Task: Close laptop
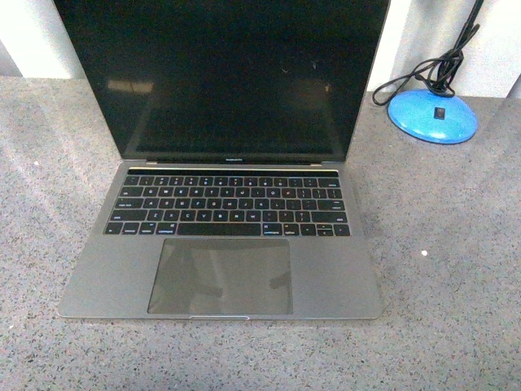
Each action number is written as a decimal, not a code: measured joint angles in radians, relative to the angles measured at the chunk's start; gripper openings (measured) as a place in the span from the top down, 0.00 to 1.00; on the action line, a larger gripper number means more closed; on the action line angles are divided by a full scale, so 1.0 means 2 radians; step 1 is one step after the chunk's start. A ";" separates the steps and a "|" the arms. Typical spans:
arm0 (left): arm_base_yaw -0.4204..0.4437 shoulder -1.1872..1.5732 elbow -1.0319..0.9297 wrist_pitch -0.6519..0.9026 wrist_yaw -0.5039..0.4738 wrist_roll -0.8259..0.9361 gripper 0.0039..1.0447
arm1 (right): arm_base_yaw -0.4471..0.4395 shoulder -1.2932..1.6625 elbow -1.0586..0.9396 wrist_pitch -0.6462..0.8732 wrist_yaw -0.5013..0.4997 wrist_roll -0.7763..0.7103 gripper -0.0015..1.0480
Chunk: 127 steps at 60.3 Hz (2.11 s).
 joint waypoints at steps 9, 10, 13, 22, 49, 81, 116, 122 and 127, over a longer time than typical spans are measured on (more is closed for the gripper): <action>0.000 0.001 -0.008 0.002 0.000 -0.003 0.97 | 0.000 0.000 -0.003 0.002 -0.001 0.002 0.99; 0.000 0.002 -0.009 0.002 0.000 -0.004 0.97 | 0.000 0.000 -0.003 0.002 -0.001 0.002 0.99; 0.000 0.002 -0.010 0.003 0.000 -0.005 0.97 | 0.001 0.000 -0.003 0.003 -0.002 0.002 0.99; 0.000 0.003 -0.010 0.002 0.005 -0.006 0.97 | 0.005 0.000 -0.003 0.003 -0.003 0.003 0.99; 0.005 0.003 -0.009 -0.010 0.013 -0.003 0.97 | 0.010 0.000 -0.035 0.010 0.002 0.016 0.99; 0.009 0.002 -0.010 -0.019 0.013 -0.003 0.97 | 0.027 -0.021 -0.071 0.021 0.020 0.038 0.99; -0.012 -0.104 -0.131 -0.026 -0.007 -0.019 0.97 | 0.039 -0.040 -0.118 0.018 0.052 0.061 0.99; -0.009 -0.099 -0.120 -0.019 -0.005 -0.024 0.97 | 0.040 -0.043 -0.124 0.018 0.053 0.065 0.99; 0.000 -0.080 -0.118 -0.015 -0.005 -0.026 0.97 | 0.043 -0.044 -0.125 0.018 0.051 0.068 0.99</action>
